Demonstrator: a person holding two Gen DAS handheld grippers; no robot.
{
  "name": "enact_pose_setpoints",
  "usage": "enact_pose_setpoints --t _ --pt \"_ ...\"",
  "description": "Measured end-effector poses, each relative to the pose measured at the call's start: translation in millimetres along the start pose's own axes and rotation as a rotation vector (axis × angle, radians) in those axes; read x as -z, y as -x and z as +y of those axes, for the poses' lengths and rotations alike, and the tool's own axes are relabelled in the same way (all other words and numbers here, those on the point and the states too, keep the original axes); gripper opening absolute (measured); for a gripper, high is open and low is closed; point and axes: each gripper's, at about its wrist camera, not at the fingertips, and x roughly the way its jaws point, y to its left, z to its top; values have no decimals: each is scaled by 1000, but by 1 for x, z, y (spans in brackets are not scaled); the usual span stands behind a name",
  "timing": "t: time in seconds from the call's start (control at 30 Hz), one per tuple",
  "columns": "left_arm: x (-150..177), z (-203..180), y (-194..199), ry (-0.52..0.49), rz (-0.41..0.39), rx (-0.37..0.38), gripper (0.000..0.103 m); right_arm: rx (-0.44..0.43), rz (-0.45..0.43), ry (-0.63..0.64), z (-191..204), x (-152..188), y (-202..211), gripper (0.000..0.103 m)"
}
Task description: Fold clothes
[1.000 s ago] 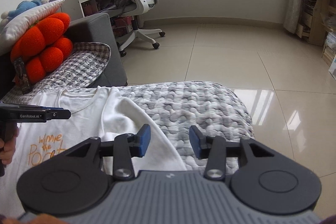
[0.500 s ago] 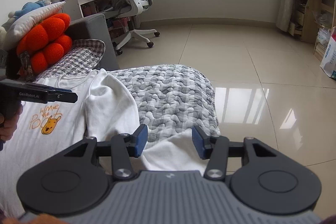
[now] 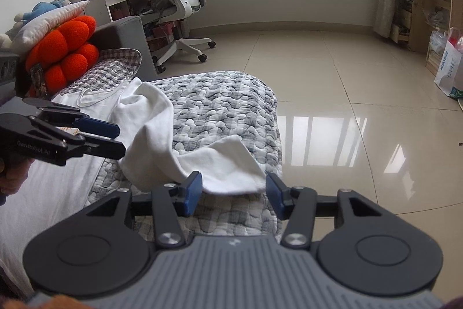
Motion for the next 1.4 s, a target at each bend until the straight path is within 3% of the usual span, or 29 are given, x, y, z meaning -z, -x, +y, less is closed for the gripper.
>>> enact_pose_setpoints --t 0.23,0.3,0.43,0.47,0.7,1.0,1.4 --pt "-5 -38 -25 -104 -26 -10 55 -3 27 56 4 10 -2 54" --pt "-8 -37 -30 -93 -28 -17 48 -1 34 71 5 13 -3 54" --pt "-11 -25 -34 -40 -40 -6 11 -5 28 71 4 13 -9 55" --pt "-12 -22 -33 -29 -48 -14 9 -6 26 71 4 13 -10 56" --pt "-23 11 -16 100 -102 -54 8 -33 3 57 2 6 -23 56" --pt "-24 72 -21 330 -67 -112 8 -107 -41 4 0 -17 -50 57" --pt "-17 95 -32 392 -35 -100 8 -323 -124 33 2 -54 -80 60"
